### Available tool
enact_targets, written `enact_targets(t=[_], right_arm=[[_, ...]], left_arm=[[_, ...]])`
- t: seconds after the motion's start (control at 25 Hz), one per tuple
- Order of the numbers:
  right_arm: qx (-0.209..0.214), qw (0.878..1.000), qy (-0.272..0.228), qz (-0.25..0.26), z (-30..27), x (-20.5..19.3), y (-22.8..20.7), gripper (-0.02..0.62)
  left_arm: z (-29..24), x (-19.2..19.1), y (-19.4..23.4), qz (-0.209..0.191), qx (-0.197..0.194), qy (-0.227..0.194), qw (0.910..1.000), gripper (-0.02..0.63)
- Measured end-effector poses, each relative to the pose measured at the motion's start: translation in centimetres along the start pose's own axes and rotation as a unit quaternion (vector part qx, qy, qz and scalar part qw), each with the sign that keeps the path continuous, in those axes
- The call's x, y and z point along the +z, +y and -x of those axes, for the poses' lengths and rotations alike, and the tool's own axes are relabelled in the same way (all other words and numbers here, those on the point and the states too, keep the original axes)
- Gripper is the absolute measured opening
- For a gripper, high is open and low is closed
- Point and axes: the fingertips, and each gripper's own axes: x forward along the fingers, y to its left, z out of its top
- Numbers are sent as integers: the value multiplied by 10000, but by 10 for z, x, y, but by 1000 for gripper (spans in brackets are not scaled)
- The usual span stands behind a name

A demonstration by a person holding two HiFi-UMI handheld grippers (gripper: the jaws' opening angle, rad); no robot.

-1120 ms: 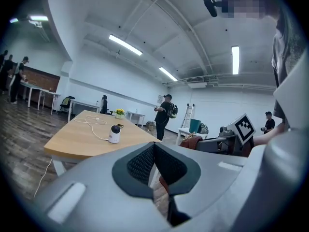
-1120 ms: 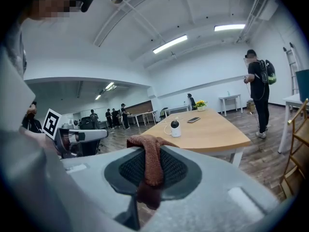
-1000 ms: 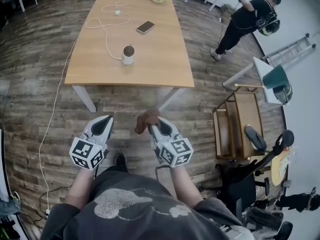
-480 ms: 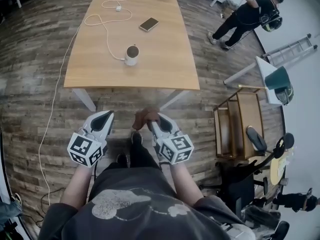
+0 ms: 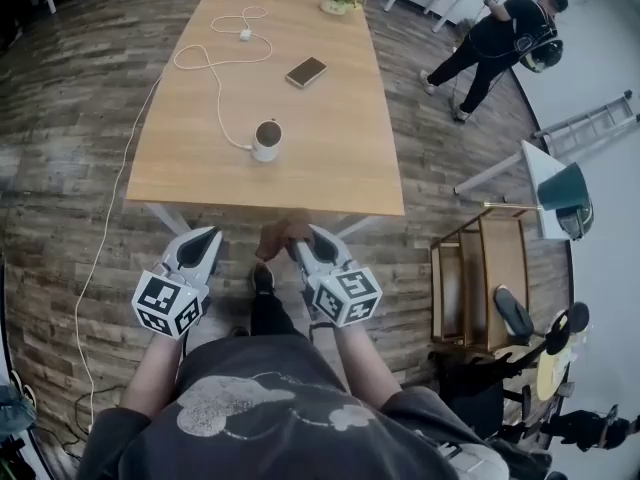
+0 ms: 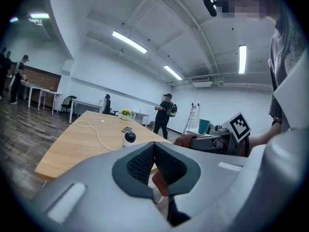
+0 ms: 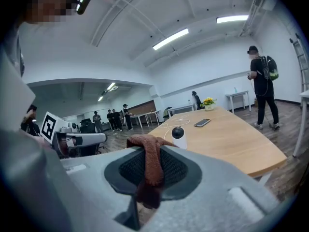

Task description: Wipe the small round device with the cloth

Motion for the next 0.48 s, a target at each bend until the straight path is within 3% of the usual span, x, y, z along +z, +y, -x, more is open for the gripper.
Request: enact_targets(t=[0.48], right_arm=[[823, 9964, -50, 206, -91, 61, -29, 52]], left_arm=[[-86, 35, 46, 1, 260, -78, 9996, 17]])
